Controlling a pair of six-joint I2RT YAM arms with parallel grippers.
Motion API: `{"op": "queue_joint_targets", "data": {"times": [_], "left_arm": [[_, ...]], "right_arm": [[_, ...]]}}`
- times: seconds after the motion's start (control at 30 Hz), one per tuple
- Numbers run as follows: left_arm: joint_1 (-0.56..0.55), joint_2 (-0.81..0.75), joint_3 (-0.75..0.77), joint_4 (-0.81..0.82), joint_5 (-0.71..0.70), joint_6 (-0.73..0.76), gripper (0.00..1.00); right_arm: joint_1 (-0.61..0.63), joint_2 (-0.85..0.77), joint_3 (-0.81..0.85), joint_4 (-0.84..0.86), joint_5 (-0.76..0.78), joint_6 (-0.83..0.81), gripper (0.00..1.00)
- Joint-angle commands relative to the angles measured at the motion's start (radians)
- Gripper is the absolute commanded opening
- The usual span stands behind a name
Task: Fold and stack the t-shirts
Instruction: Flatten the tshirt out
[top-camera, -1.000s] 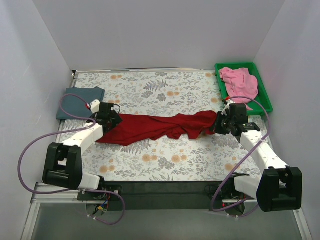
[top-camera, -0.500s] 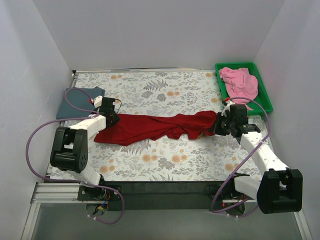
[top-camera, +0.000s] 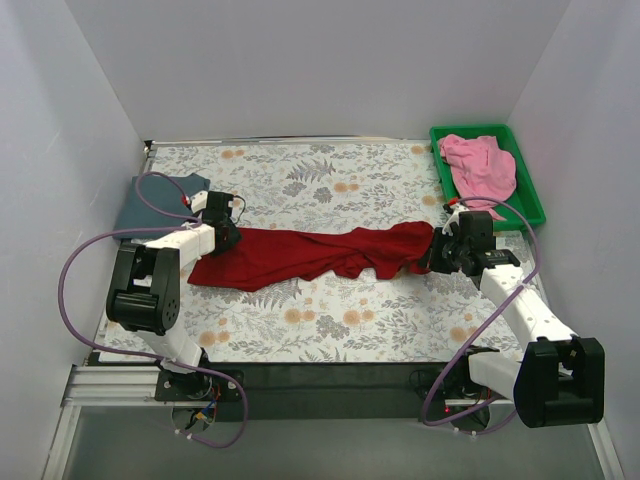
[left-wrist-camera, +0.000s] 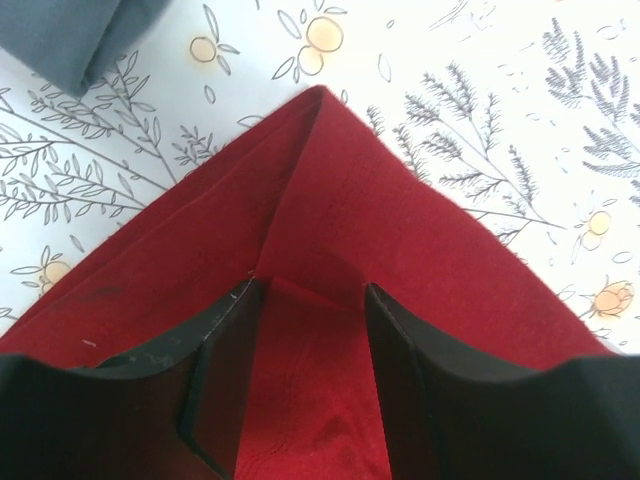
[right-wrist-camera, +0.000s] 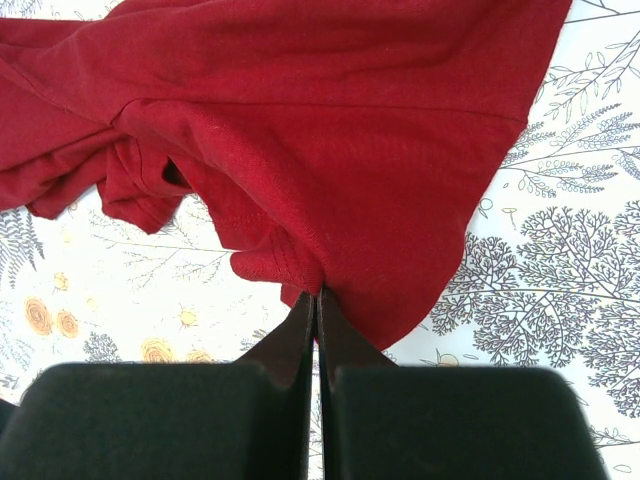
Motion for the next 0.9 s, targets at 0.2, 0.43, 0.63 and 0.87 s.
{"op": "queue_joint_targets", "data": {"times": [0.2, 0.43, 0.63, 0.87], "left_arm": [[0.005, -0.011, 0.008, -0.029, -0.023, 0.012, 0.38], [0.003, -0.040, 0.023, -0.035, -0.029, 0.026, 0.18], [0.003, -0.105, 0.038, -0.064, -0.041, 0.039, 0.00], [0.003, -0.203, 0.129, -0.102, -0.092, 0.075, 0.00]], "right_arm": [[0.000, -0.016, -0.002, 0.017, -0.009, -0.007, 0.01], [0.002, -0.033, -0.002, 0.015, -0.004, -0.007, 0.01], [0.000, -0.047, 0.013, 0.006, -0.001, -0.004, 0.01], [0.002, -0.058, 0.096, -0.002, 0.043, 0.003, 0.01]]}}
